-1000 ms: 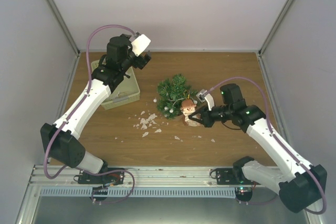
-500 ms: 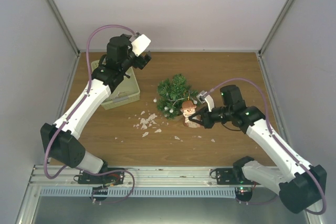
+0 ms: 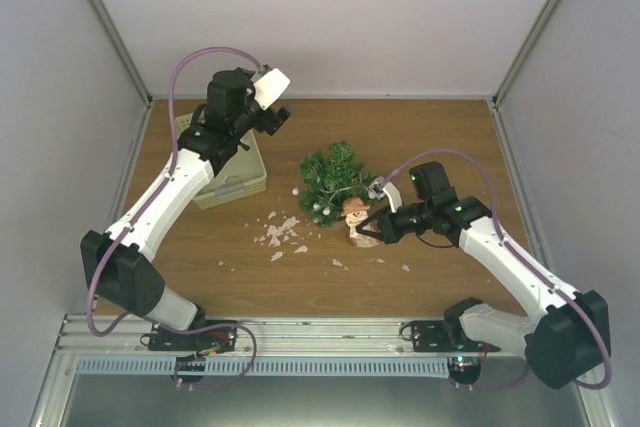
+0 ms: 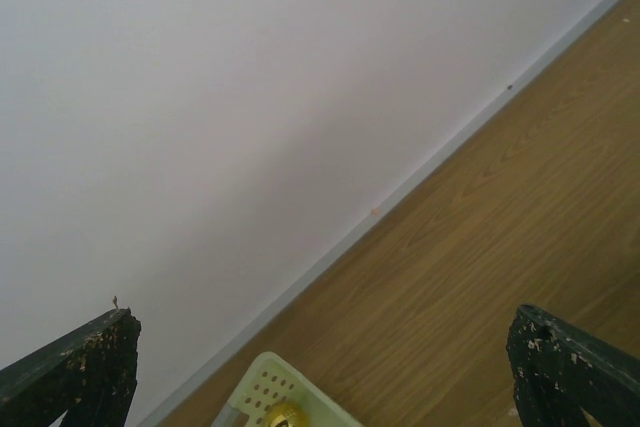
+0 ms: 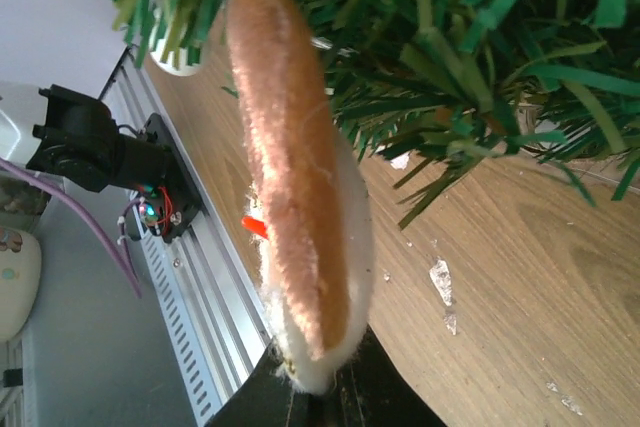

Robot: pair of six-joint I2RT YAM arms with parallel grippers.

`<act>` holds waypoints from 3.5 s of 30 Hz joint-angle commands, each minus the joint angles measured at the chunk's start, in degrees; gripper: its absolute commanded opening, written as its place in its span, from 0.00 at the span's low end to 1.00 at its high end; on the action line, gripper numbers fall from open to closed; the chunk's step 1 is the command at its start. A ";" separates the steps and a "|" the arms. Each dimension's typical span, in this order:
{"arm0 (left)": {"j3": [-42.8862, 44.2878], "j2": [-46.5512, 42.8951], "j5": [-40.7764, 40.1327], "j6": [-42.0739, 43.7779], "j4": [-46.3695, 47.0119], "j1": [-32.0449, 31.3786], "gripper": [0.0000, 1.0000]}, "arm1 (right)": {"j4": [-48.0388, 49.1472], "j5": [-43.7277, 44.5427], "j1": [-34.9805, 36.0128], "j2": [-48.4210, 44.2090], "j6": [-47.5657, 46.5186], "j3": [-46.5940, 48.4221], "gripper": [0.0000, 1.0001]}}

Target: Decorate the small christmas tree

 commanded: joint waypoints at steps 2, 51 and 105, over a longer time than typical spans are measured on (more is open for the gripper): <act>-0.10 1.04 2.68 -0.87 -0.16 0.27 0.99 | 2.33 0.01 -0.22 1.40 1.19 -0.26 0.03; -4.06 -0.84 3.74 0.09 -4.02 6.15 0.99 | -25.82 45.06 -2.49 -3.50 7.60 26.86 0.87; -1.22 23.81 6.67 5.60 -20.08 24.06 0.70 | -7.71 45.42 -13.95 0.09 1.89 24.55 1.00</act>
